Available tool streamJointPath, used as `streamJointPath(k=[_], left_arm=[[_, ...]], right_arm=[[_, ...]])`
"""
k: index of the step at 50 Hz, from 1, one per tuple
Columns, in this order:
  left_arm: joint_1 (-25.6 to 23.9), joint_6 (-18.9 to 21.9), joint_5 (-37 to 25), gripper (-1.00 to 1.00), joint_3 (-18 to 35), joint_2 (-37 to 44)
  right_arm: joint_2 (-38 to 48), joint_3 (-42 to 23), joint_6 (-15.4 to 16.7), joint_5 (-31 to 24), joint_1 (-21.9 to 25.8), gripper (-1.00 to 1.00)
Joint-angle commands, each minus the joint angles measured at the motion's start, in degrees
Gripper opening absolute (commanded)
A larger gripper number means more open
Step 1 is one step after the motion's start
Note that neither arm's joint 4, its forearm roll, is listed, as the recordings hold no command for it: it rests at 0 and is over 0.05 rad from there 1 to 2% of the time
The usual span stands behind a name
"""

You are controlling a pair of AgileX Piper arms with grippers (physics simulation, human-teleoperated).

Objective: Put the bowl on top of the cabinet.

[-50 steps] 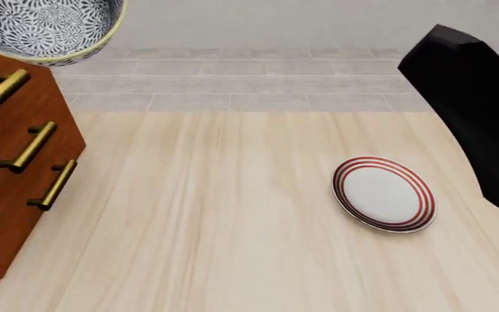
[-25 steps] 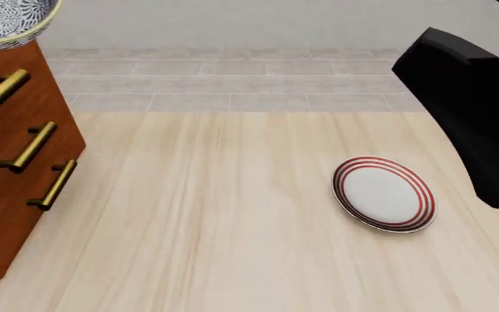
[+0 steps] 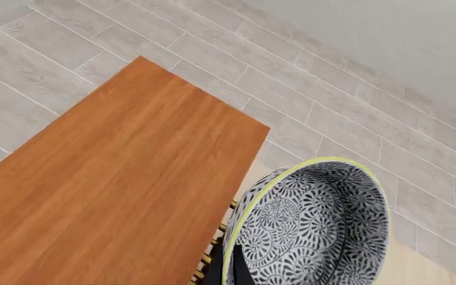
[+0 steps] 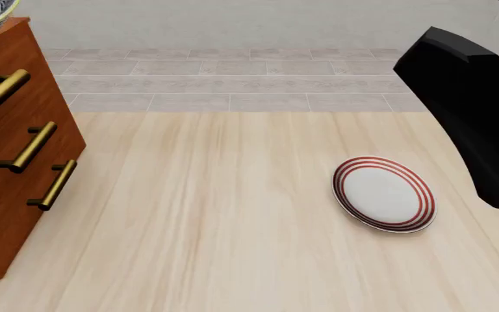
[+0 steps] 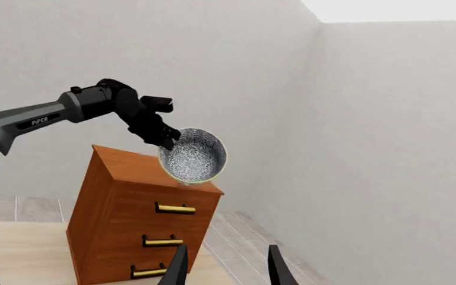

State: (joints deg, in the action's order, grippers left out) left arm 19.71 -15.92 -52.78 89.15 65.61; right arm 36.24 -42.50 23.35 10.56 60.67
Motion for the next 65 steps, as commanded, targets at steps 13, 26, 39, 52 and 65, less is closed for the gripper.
streamJointPath(k=[13, 26, 39, 52, 65], left_arm=[[6.81, -3.44, 3.24, -1.0, -1.01, -3.14], [12.91, 1.82, 3.74, -1.0, -1.76, -1.25], [15.71, 3.95, 4.08, -1.0, -4.07, -1.05], [17.06, 3.46, 6.04, -1.0, -6.43, -1.13], [17.89, 3.23, 6.21, -1.0, -6.37, -1.21]], right_arm=[[-0.13, 0.02, 0.18, -0.09, 0.15, 1.0], [-0.17, -0.02, 0.14, -0.2, 0.12, 1.0], [-0.07, 0.13, 0.18, -0.1, 0.09, 1.0], [-0.08, 0.2, 0.34, -0.01, -0.01, 1.0], [-0.27, 0.27, 0.36, -0.22, -0.02, 1.0]])
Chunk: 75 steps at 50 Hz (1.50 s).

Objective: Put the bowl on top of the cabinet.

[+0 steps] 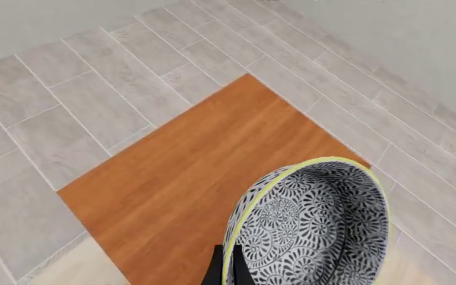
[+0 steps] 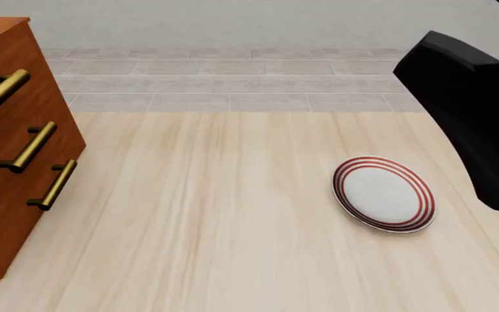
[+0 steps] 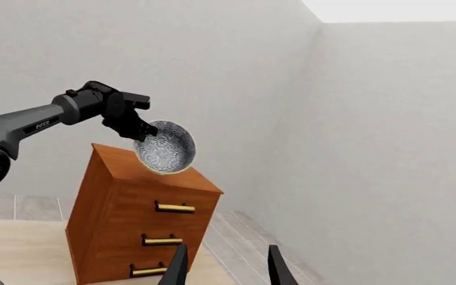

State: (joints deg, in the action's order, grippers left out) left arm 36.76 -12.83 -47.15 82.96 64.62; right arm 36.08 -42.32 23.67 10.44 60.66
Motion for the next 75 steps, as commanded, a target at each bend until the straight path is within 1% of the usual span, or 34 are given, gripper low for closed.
streamJointPath(k=[1, 9, 38, 47, 75], left_arm=[[0.94, 0.1, 0.69, -1.0, -0.26, -0.22], [1.11, -0.17, 1.39, -1.0, -0.96, -0.22], [0.86, -0.19, 3.6, -1.0, -0.37, 2.42], [1.83, 0.86, 4.62, -1.0, -2.92, 2.51], [2.1, 0.57, 6.37, -1.0, -5.45, 2.61]], right_arm=[[-0.14, 0.07, 0.04, -0.14, -0.01, 1.0], [-0.28, 0.03, 0.09, -0.28, -0.15, 1.0], [-0.72, -0.6, -0.1, -1.0, -1.11, 1.0], [-0.91, -0.64, -0.06, -1.18, -1.09, 1.0], [-0.85, -0.38, 0.08, -0.68, -1.12, 1.0]])
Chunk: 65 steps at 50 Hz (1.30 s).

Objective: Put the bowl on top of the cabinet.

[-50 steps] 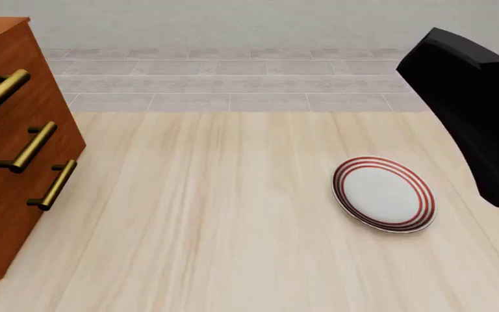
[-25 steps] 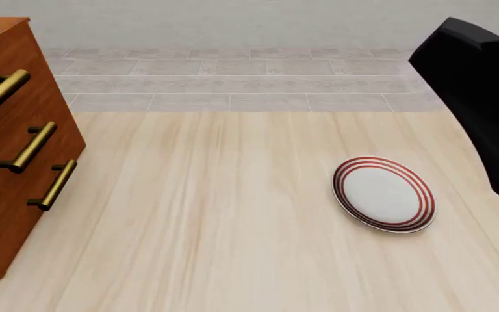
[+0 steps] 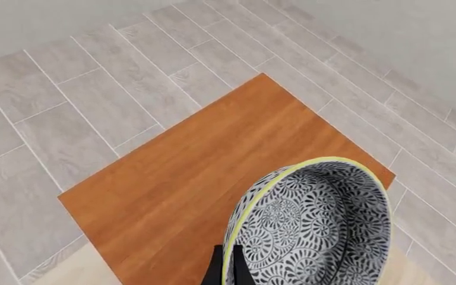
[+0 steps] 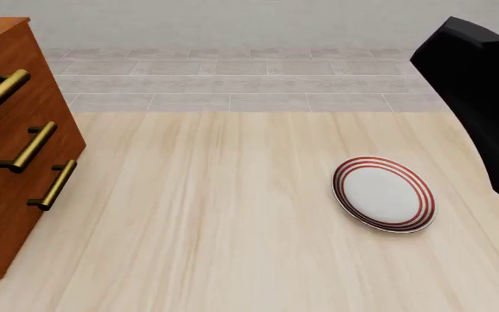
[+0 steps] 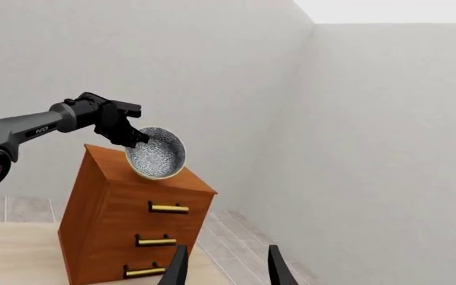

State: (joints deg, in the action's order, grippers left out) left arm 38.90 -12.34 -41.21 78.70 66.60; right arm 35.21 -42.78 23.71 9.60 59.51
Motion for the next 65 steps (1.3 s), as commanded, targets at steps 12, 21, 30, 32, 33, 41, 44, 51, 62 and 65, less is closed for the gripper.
streamJointPath(k=[12, 21, 30, 32, 33, 41, 44, 51, 62, 65], left_arm=[[-0.34, -1.03, 0.36, 1.0, -1.14, 0.46], [-0.01, -0.85, 0.02, 1.0, -0.3, 0.27], [0.49, -0.95, 0.25, 1.0, 0.0, 0.5], [0.86, -0.58, 0.3, 1.0, 0.26, 0.71], [0.86, -0.58, 0.3, 1.0, 0.26, 0.71], [2.47, -0.03, 0.24, 1.0, 1.31, 1.21], [3.23, 0.27, 0.22, 1.0, 1.62, 1.28], [4.38, 0.52, 0.14, 1.0, 1.97, 1.07], [5.01, 1.18, -1.14, 1.0, 4.49, 0.36], [5.08, 1.75, -2.04, 1.0, 6.39, 0.58]], right_arm=[[-0.07, 0.25, 0.14, 0.14, 0.21, 1.0], [0.15, 0.43, 0.38, 0.42, 0.26, 1.0], [0.47, 0.61, 0.34, 0.81, 0.31, 1.0], [0.62, 0.73, 0.33, 1.04, 0.26, 1.0], [0.62, 0.73, 0.33, 1.04, 0.26, 1.0], [0.93, 0.88, 0.23, 1.35, 0.19, 1.0], [0.76, 0.85, 0.25, 1.1, 0.24, 1.0], [0.76, 0.76, 0.17, 0.89, 0.2, 1.0], [0.5, 0.68, 0.23, 0.51, 0.37, 1.0], [0.41, 0.65, 0.28, 0.44, 0.4, 1.0]])
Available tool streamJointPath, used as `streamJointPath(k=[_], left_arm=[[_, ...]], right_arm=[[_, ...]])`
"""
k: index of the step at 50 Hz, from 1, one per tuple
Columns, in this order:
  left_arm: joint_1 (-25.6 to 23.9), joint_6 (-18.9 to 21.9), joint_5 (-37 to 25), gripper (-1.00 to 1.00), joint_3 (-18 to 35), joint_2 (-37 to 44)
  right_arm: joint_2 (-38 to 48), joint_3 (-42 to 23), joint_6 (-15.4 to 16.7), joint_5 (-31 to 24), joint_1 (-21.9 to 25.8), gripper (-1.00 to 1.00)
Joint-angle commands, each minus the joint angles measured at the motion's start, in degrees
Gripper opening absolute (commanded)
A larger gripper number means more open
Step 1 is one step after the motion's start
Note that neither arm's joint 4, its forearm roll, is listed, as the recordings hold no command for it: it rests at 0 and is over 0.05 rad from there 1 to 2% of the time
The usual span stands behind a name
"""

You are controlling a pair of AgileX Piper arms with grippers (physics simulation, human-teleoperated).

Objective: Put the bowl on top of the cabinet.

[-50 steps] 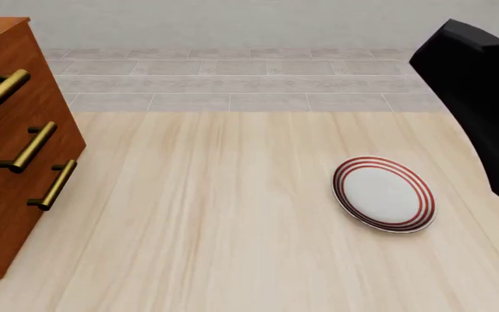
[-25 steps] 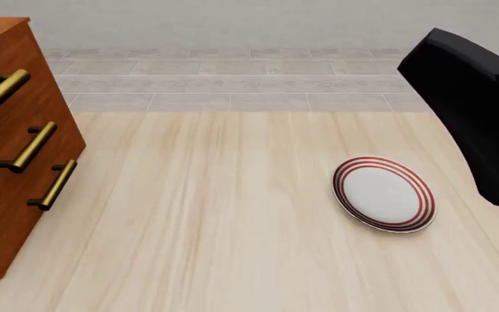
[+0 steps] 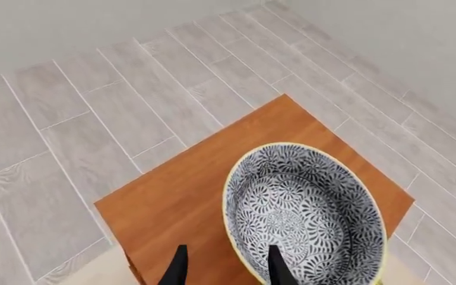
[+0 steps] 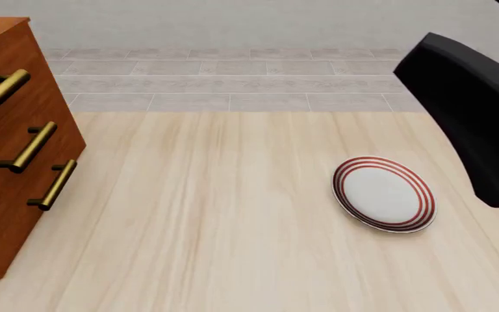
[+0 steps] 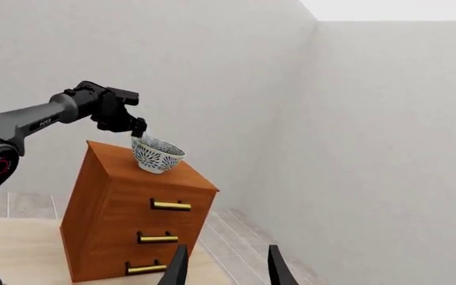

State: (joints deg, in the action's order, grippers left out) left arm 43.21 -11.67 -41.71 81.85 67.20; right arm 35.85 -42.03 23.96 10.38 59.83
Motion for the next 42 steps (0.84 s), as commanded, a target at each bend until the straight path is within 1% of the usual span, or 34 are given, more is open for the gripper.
streamJointPath(k=[1, 3, 4, 13, 15, 23, 27, 33, 38, 42], left_arm=[[0.78, 0.79, -1.83, 1.0, 3.89, 0.0], [0.7, 1.0, -2.22, 1.0, 4.52, 0.09], [0.82, 1.51, -3.02, 1.0, 6.02, 0.23], [0.01, -0.2, -5.63, 1.0, 10.27, -0.16], [-0.36, 0.42, -6.32, 1.0, 11.26, -0.08], [-1.95, -0.32, -8.13, 1.0, 14.64, -0.14], [-2.31, 0.13, -8.36, 1.0, 14.83, -0.51], [-3.4, -0.37, -9.88, 1.0, 16.89, -1.1], [-3.19, -0.31, -10.83, 1.0, 18.41, -1.35], [-2.94, 0.4, -10.92, 1.0, 17.8, -2.02]], right_arm=[[-0.16, -0.11, 0.02, -0.27, 0.09, 1.0], [-0.07, -0.06, 0.08, -0.12, 0.11, 1.0], [0.08, -0.1, 0.0, -0.01, 0.02, 1.0], [0.28, 0.04, 0.03, 0.45, 0.05, 1.0], [0.36, 0.07, 0.01, 0.59, 0.01, 1.0], [-0.01, 0.09, 0.04, 0.49, -0.15, 1.0], [-0.46, -0.05, -0.02, -0.01, -0.15, 1.0], [-0.81, -0.15, 0.09, -0.37, -0.01, 1.0], [-0.89, -0.27, 0.14, -0.42, 0.0, 1.0], [-0.96, -0.31, 0.13, -0.38, 0.05, 1.0]])
